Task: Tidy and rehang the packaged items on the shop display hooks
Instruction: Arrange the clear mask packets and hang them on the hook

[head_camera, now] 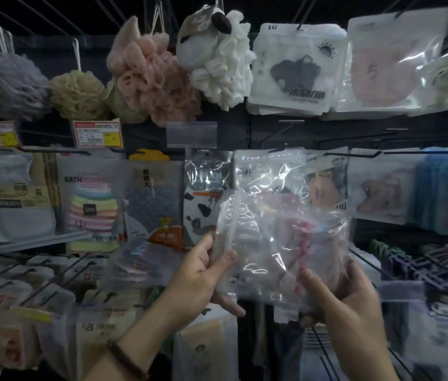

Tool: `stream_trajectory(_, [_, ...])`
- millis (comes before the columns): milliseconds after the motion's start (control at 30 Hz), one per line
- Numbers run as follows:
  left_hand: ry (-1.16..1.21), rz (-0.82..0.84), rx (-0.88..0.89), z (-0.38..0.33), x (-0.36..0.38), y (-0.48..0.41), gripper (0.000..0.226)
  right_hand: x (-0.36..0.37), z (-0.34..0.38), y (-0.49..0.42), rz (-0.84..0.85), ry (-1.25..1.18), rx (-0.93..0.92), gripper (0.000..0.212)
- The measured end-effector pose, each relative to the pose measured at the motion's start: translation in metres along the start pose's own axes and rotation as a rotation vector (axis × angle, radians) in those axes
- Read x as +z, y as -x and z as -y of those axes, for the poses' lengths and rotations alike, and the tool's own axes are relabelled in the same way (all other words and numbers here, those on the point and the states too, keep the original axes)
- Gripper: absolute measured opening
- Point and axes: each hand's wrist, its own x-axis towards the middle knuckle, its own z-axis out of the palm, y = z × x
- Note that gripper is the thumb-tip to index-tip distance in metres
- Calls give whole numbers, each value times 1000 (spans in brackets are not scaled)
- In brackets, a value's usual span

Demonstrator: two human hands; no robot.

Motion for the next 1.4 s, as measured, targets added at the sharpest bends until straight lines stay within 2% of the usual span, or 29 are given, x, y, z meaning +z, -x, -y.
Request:
stream_trajectory(133, [-1, -127, 85, 2, 30, -2, 19, -10, 2, 4, -5, -5, -39, 30])
stream_trajectory(233, [-59, -215, 118, 4, 45, -3, 17, -15, 2, 5, -13, 7, -71, 33])
stream_trajectory(400, [-66, -294, 129, 0, 58, -8, 16, -20, -4, 4, -65, 0, -82, 68])
stream_trajectory(600, [-26, -302, 97, 0, 61, -14, 18, -22, -5, 0, -90, 49, -93, 85])
stream_trajectory(700, [-20, -311, 103, 0, 60, -16, 18, -22, -8, -2, -113, 99, -95, 83])
stream_trajectory(900, [-84, -387, 184, 4, 61, -21, 13, -18, -17, -7, -119, 22, -76, 84])
stream_trajectory(1100, [-213, -443, 270, 0, 56, -28, 23, -14, -11, -6, -103, 64, -50, 85])
stream_trajectory(1200, [-307, -400, 373, -8, 51, -35, 23, -14, 2, -10, -168, 196, -66, 93])
stream_trajectory(1300, [-437, -350, 441, -25, 45, -45, 23, -9, 32, -21, -318, 510, -172, 108])
stream_trajectory(1400, [-516, -340, 493, -44, 37, -62, 21, 0, 59, -43, -316, 802, -538, 94])
